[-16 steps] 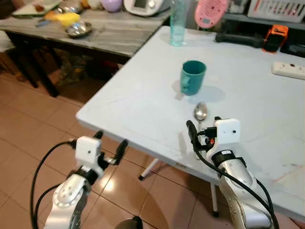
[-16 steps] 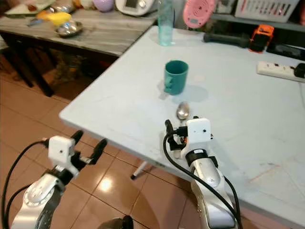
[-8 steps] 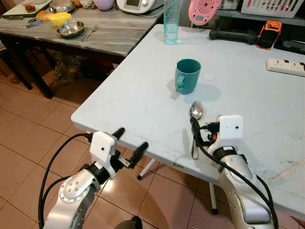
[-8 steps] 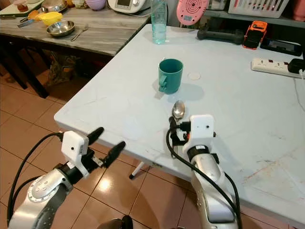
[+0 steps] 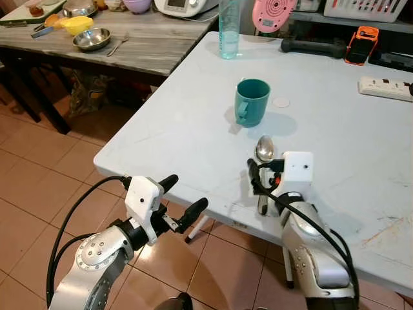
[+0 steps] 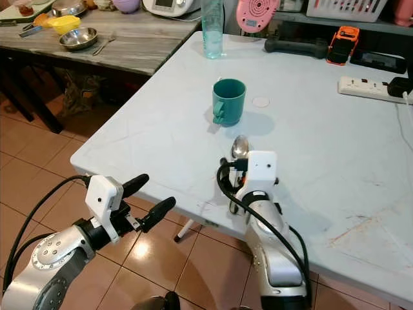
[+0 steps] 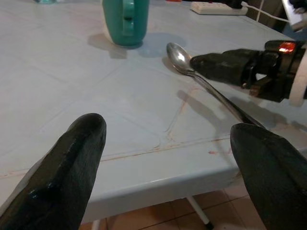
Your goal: Setting the table
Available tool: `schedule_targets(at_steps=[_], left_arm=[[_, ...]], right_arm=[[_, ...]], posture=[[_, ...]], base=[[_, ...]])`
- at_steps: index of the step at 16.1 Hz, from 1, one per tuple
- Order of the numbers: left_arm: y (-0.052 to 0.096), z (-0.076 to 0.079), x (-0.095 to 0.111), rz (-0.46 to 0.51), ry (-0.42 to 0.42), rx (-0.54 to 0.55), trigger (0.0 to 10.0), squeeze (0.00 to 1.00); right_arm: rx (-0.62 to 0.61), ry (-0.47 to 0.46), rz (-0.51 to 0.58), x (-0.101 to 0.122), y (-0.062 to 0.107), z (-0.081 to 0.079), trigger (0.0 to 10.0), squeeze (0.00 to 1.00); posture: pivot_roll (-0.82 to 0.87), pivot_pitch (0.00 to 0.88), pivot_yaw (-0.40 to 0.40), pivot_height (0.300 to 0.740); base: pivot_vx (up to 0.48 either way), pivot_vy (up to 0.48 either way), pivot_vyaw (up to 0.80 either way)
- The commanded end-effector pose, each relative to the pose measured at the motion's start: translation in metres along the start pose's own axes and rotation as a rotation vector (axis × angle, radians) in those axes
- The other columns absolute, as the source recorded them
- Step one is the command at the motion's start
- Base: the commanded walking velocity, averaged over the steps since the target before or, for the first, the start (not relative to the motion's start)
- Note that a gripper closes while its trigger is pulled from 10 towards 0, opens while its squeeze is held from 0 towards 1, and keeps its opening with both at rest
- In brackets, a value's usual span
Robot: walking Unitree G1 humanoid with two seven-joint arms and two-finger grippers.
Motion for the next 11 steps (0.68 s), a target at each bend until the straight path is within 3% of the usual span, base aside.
schedule_targets(at_steps=[1,7,9,10,11], left_arm=[[0.002,0.003,0.001,-0.003,-0.001,-0.018,10.0,0.00],[0.001,0.004,-0.005,-0.011,0.009,-0.037,10.0,0.00],[0.000,0.006,-0.008,-0.012,0.013,-0.045,10.0,0.00],[0.001,0.006,-0.011,-0.017,0.017,-0.046,10.0,0.00],[0.001,0.005,-0.017,-0.024,0.022,-0.046,10.0,0.00]], right_arm=[[-0.002,-0.014,-0.019,-0.004,-0.001,-0.003,10.0,0.00],[-0.015,-0.006,-0.077,-0.012,-0.010,-0.006,10.0,0.00],[-0.034,0.037,-0.109,-0.014,-0.017,-0.007,10.0,0.00],[-0.040,0.052,-0.131,-0.016,-0.018,-0.008,1.0,0.00],[-0.047,0.052,-0.145,-0.018,-0.018,-0.007,0.0,0.00]], posture=[[-0.02,0.149,0.067,0.740],[-0.02,0.148,0.070,0.740],[-0.01,0.146,0.067,0.740],[-0.01,0.146,0.067,0.740],[-0.01,0.146,0.067,0.740]], base=[[0.000,0.000,0.00],[0.000,0.000,0.00],[0.000,0.000,0.00],[0.000,0.000,0.00],[0.000,0.000,0.00]])
Point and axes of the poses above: a point about 5 cm out from each wrist's last joint towards the gripper, its own y axis pointing back from the gripper into the wrist, its own x axis along the axis of the wrist's last joint, z = x × y, the point moved 1 cm from there along -y, pointing out of the wrist towards the gripper, and after that the axes turned 14 degrees about -y, right-handed, at the moved point
